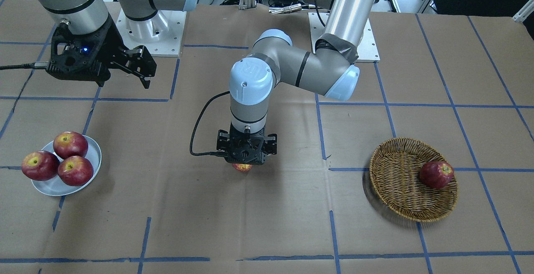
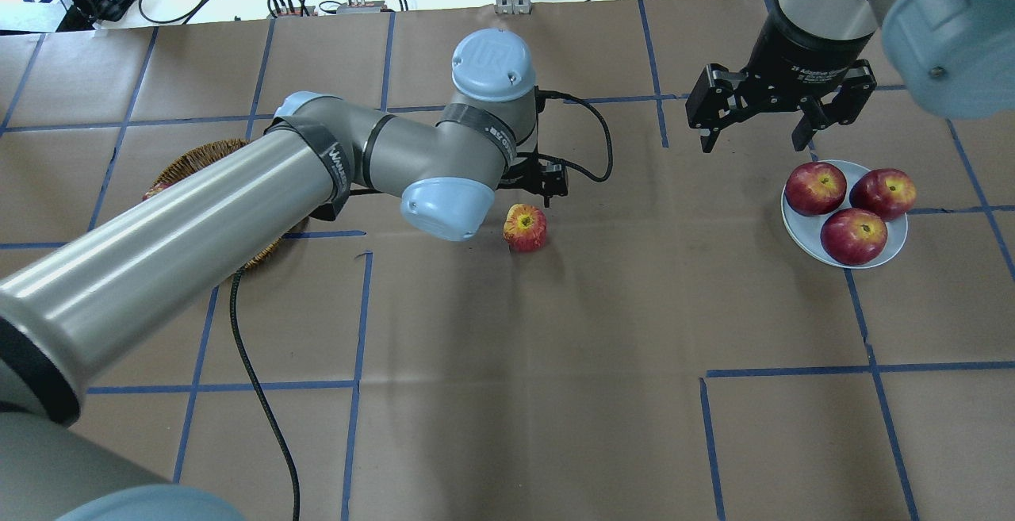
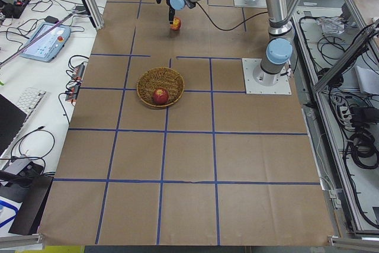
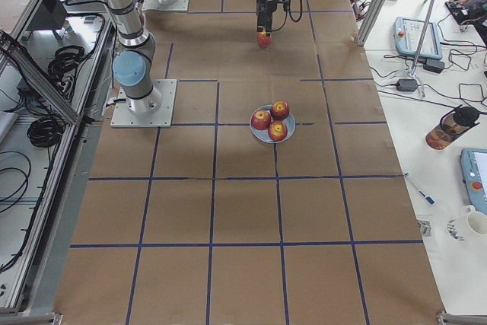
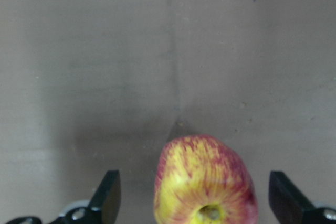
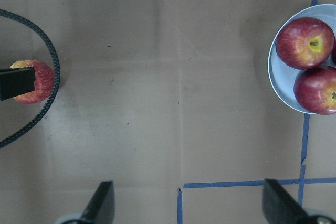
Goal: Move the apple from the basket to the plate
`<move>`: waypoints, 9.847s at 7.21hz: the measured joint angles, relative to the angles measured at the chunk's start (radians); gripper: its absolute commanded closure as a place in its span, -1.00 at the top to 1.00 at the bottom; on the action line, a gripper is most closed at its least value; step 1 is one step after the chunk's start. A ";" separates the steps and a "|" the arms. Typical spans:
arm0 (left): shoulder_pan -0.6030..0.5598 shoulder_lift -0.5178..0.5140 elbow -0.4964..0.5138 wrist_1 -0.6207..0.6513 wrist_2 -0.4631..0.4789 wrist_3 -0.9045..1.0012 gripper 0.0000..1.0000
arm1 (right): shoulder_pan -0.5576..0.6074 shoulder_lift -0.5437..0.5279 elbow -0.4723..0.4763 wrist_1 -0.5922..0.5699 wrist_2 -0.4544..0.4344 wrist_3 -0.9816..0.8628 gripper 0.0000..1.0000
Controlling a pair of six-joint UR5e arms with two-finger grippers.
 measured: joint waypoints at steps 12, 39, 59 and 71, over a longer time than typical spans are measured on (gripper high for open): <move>0.376 0.561 -0.035 -0.609 0.004 0.393 0.98 | 0.348 0.277 -0.021 -0.366 -0.003 0.297 1.00; 0.333 0.547 -0.067 -0.605 -0.005 0.407 0.98 | -0.032 0.296 -0.004 -0.354 -0.031 -0.184 0.21; 0.333 0.547 -0.067 -0.610 -0.006 0.408 0.98 | -0.428 0.302 0.188 -0.486 -0.041 -0.722 1.00; 0.333 0.548 -0.067 -0.612 -0.005 0.408 0.98 | -0.044 -0.008 -0.025 0.035 0.008 -0.095 1.00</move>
